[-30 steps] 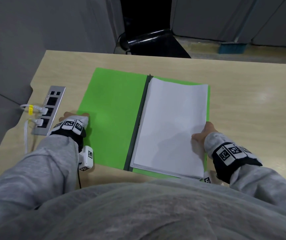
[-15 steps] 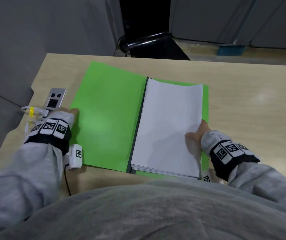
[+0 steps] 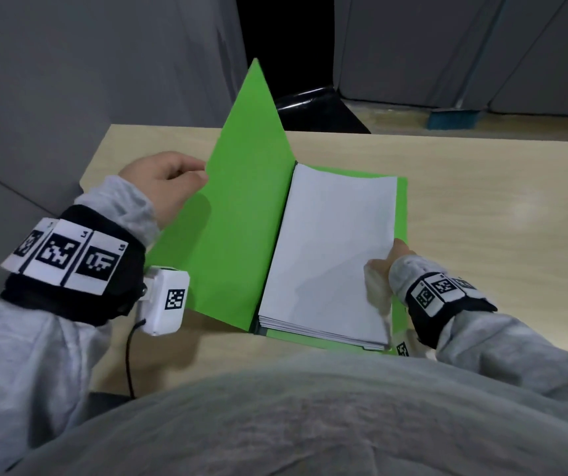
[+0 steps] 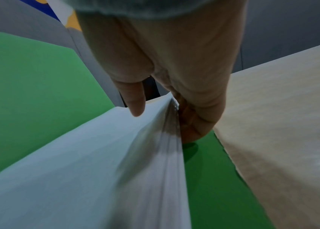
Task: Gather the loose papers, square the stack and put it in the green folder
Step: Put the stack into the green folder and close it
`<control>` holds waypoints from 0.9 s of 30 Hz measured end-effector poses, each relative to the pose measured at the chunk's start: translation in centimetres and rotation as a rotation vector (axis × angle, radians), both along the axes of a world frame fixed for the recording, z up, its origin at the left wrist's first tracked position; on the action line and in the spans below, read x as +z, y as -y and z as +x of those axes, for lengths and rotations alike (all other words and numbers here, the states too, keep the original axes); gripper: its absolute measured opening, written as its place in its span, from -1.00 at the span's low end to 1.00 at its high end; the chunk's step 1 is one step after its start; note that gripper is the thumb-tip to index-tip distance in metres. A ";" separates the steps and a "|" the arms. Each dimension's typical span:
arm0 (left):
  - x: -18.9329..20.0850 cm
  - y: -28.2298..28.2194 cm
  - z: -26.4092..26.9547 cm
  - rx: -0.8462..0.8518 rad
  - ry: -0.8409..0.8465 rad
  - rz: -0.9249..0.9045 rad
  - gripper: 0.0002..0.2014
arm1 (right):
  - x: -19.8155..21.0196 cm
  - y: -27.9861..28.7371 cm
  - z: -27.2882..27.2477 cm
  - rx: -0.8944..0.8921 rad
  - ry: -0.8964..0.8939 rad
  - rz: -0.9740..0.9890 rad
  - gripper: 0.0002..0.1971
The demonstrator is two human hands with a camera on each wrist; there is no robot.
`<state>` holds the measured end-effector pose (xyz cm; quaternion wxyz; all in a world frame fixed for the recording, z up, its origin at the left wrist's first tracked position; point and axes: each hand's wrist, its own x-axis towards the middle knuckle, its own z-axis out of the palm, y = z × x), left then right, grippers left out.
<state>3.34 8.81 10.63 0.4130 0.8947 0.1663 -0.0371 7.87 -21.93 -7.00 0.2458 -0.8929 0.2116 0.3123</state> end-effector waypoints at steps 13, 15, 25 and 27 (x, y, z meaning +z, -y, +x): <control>2.2 8.3 -3.3 -0.169 -0.119 -0.602 -0.76 | 0.6 3.8 -2.1 -0.276 0.007 0.392 -0.55; 1.5 8.9 -3.0 -0.195 -0.137 -0.565 -0.79 | 0.8 4.1 -2.7 -0.366 -0.004 0.490 -0.51; -8.6 9.3 -0.7 -0.277 -0.525 -0.002 -0.52 | -4.4 7.0 -2.1 -0.433 -0.058 0.316 0.57; -10.5 8.9 -0.8 -0.248 -0.611 0.069 -0.46 | -1.6 5.8 -2.6 -0.376 -0.091 0.287 0.44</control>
